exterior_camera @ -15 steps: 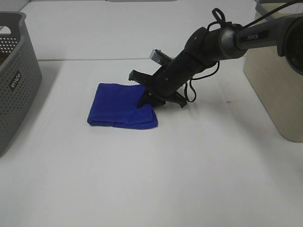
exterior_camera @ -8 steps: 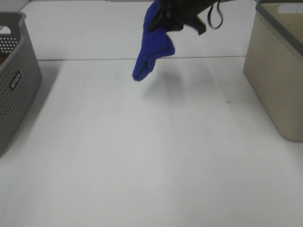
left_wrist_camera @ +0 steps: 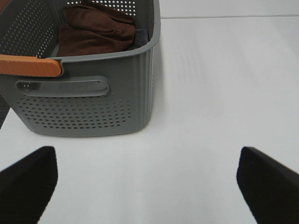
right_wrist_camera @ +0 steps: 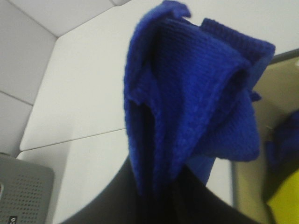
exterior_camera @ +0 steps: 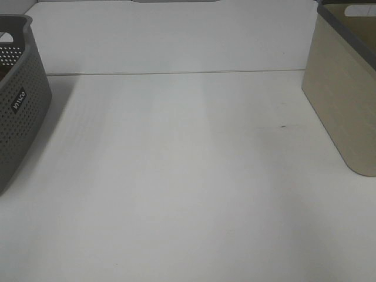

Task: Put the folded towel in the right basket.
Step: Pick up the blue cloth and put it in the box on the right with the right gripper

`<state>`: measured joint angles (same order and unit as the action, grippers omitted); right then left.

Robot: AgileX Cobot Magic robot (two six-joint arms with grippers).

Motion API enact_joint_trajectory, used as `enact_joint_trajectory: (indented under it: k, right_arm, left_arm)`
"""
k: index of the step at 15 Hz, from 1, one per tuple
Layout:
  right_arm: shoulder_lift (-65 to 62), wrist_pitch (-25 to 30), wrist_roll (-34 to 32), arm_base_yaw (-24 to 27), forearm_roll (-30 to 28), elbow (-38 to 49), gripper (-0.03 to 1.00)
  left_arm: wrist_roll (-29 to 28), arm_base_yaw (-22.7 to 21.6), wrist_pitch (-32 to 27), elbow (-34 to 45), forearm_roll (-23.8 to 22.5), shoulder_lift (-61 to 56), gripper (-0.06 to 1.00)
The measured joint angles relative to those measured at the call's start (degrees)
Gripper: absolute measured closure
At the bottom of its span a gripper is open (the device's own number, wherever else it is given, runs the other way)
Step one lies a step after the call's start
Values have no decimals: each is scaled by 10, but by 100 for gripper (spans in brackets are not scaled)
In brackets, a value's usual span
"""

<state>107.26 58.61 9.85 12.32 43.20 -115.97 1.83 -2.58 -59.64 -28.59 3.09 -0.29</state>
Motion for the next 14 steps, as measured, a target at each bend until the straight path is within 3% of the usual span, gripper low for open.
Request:
enact_joint_trajectory:
  k: [3,6,10,11,12,13,14]
  right_arm:
    - [1,35,0,72,-68,0,86]
    - [10,46,-8,75,-183,0,86]
    - [58,77,-17,75,-219,0,85]
    - [68,77,-25,75,-233,0,76]
    - [70,73,-57,75,-264,0,31]
    - [70,66,-65,75,-276,0,12]
    - [70,62,-69,75,-280,0,5]
  left_arm:
    - [0,0,0,0,0,0,-2]
    - [0,0,0,0,0,0,-2]
    - [0,0,0,0,0,0,-2]
    - [0,0,0,0,0,0,-2]
    - [0,0,0,0,0,0,-2]
    - [0,0,0,0,0,0,-2]
    - [0,0,0,0,0,0,-2]
